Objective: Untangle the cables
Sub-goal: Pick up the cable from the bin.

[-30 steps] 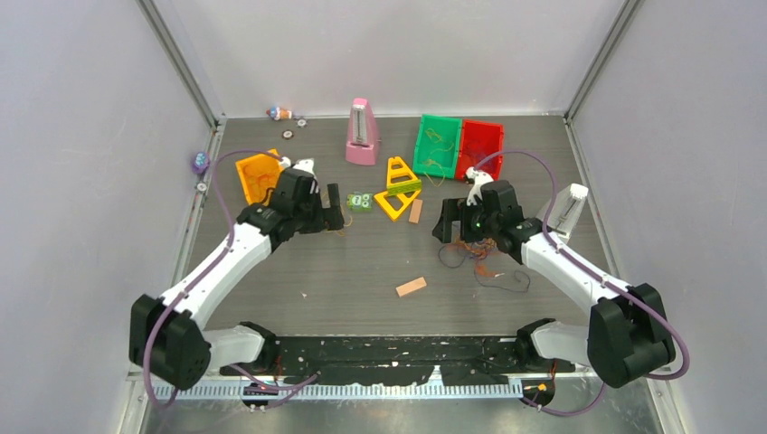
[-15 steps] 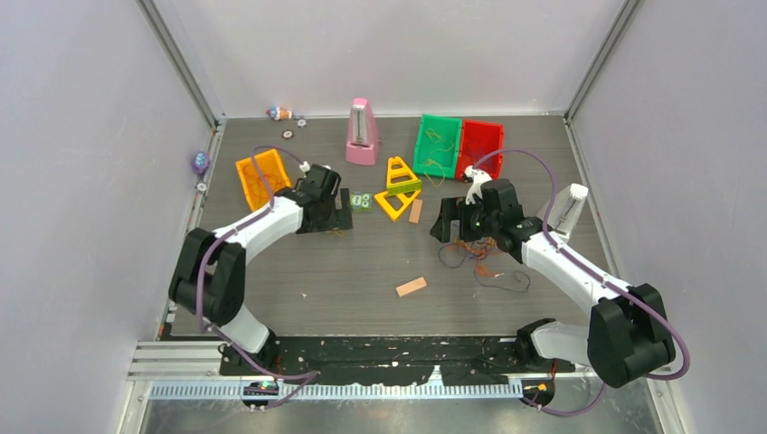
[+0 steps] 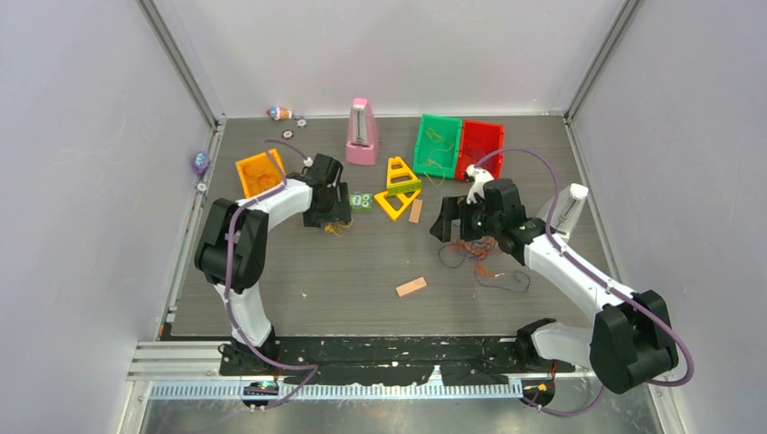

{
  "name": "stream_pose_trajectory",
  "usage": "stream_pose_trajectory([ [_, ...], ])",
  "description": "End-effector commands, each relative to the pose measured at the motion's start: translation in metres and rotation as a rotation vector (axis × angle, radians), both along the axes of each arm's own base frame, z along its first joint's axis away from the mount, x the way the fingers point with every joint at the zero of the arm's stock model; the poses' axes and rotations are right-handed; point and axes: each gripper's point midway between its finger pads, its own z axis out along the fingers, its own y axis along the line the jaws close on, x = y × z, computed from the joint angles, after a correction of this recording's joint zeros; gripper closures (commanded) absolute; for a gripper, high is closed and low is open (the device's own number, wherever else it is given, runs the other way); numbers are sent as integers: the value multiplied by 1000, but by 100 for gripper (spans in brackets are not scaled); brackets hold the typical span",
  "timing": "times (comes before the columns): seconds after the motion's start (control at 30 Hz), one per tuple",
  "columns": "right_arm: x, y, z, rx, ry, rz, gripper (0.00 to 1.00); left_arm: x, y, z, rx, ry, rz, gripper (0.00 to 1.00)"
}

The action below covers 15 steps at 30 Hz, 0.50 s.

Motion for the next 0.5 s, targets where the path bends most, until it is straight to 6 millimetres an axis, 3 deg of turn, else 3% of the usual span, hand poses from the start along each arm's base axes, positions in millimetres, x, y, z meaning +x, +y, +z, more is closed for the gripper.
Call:
stream_pose_trajectory([
  [0.0,6,3,29,24,-94,11,1,4,-5,-3,-57,44,-3,24],
  [0.1,4,1,28,21,-96,3,1,-1,-6,-13,-68,69,-6,27],
  [0.2,2,1,27,23,-96,1,1,-3,-4,-17,-76,78,1,37],
  [0.33,2,1,27,24,-95,3,1,-4,-9,-16,-115,81,-14,69],
  [0.4,2,0,28,21,-97,1,1,-4,-9,-15,-123,78,-20,93],
  [0.43,1,0,28,20,-98,2,1,-5,-11,-13,-129,72,-27,100],
  [0.47,1,-1,28,18,-98,1,1,-5,-13,-10,-140,65,-38,100],
])
